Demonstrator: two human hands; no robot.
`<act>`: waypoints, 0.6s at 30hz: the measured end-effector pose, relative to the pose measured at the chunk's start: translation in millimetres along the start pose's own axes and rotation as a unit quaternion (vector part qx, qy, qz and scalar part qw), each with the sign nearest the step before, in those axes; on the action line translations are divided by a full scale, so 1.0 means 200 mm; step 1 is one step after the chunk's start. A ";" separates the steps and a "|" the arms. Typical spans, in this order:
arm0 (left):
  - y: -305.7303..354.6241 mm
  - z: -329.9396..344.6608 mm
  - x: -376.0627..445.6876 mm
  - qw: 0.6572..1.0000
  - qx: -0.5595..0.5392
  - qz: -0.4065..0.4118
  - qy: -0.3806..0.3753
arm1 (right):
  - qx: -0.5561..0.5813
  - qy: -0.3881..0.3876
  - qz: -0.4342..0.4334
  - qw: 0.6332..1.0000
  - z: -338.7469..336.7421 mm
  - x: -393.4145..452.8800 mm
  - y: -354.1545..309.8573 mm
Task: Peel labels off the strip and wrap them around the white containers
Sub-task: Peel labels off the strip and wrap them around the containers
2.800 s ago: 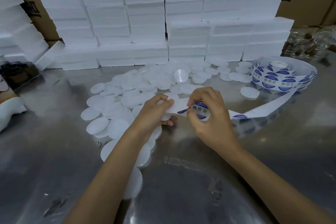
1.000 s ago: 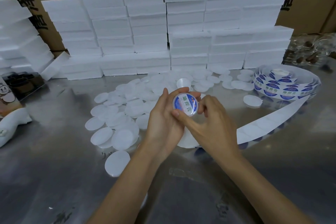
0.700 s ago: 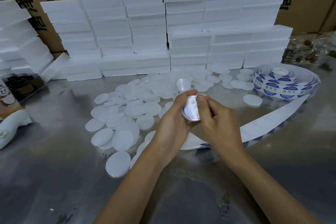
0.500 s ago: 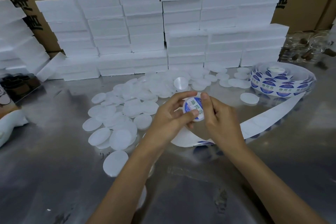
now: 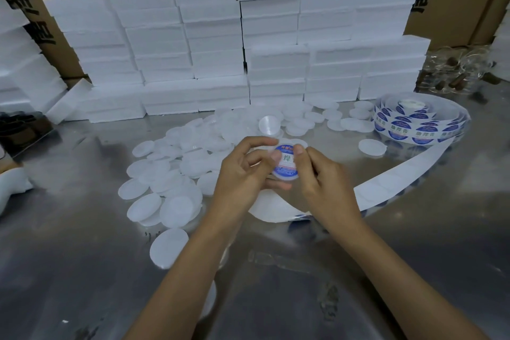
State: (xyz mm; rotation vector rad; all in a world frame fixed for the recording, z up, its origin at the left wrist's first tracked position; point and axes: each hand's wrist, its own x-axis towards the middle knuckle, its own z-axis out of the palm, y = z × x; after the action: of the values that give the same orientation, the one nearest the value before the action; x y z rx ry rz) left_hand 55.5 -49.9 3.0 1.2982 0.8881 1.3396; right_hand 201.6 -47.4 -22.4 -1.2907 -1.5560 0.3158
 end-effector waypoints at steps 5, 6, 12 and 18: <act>-0.02 0.02 0.00 0.998 0.008 0.013 -0.056 | 0.042 -0.011 0.016 0.999 -0.03 0.01 0.02; -0.02 0.02 0.00 0.999 0.012 0.019 -0.042 | 0.061 -0.022 0.017 0.998 -0.03 0.01 0.02; -0.03 0.00 0.01 0.997 0.008 0.020 0.070 | 0.013 -0.039 -0.014 0.999 -0.02 -0.01 0.02; -0.03 -0.01 0.00 0.995 0.012 0.011 0.095 | 0.032 -0.089 -0.002 0.995 -0.01 0.00 0.04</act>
State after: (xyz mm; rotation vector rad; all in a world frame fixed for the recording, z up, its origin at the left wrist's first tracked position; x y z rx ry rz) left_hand 55.1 -47.4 -3.8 1.2154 1.0251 1.4932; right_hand 207.8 -45.0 -26.0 -1.2366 -1.6837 0.4865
